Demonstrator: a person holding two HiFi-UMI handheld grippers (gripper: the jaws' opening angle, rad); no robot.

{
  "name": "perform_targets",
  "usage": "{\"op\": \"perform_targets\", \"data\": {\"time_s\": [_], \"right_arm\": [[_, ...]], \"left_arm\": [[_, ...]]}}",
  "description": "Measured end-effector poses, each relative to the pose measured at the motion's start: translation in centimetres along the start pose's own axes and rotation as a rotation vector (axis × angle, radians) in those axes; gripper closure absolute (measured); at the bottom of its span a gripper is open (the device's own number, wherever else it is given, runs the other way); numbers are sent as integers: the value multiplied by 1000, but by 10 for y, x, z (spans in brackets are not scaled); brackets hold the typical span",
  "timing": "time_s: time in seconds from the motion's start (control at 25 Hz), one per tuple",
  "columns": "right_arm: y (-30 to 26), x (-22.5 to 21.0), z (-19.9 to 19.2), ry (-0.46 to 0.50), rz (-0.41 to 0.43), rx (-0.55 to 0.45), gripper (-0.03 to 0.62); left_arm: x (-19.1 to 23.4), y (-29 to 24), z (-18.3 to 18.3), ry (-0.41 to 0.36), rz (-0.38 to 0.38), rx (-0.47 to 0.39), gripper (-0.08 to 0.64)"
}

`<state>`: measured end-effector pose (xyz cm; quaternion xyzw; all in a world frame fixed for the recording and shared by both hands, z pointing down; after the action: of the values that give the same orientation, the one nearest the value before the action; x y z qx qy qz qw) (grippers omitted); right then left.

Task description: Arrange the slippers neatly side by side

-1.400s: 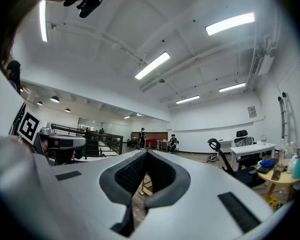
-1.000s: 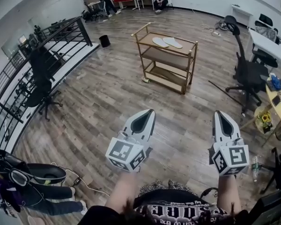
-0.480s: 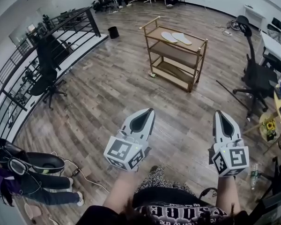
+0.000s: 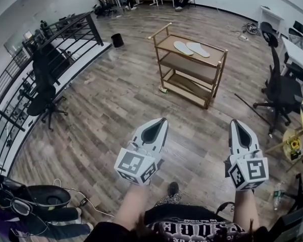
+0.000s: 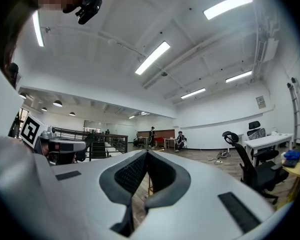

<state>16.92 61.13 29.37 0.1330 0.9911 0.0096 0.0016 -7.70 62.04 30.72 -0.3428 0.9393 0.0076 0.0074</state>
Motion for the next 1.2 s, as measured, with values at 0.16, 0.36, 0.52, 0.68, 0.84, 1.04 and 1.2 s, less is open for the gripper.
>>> {"op": "perform_targets", "data": {"time_s": [0.16,0.36,0.52,0.68,0.84,1.04,1.2], "right_arm": [[-54,11,1,2,-20,-2,588],[-100,18,-7,1,-63,15,588],[-136,14,-8,14,-78,25,588],[-171,8,-8,28,-77,17,588],[-211,-10,-11,26,-75,17,588],[-271,-35,-12,31,-30,18,588],[-319,-56,-9,51,1,12,588]], "left_arm": [[56,-22,5,-9,-17,-1,567],[110,-42,0,8,-16,-7,567],[134,-74,2,-10,-49,-12,568],[159,-100,0,-14,-48,-9,568],[183,-130,-6,-8,-34,1,568],[214,-175,-3,-3,-5,13,568],[238,-224,-2,-11,-3,8,568]]}}
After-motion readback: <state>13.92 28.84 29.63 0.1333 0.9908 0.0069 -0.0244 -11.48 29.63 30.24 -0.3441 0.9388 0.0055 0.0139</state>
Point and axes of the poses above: the fingertips, and each gripper's own axes: y backward along the fingers, x to its left, z out of its top, the point moved 4 cm from there along y, backward along the fingers, and after that the axes turned 10 degrees about -z, right-handed, at the moved point
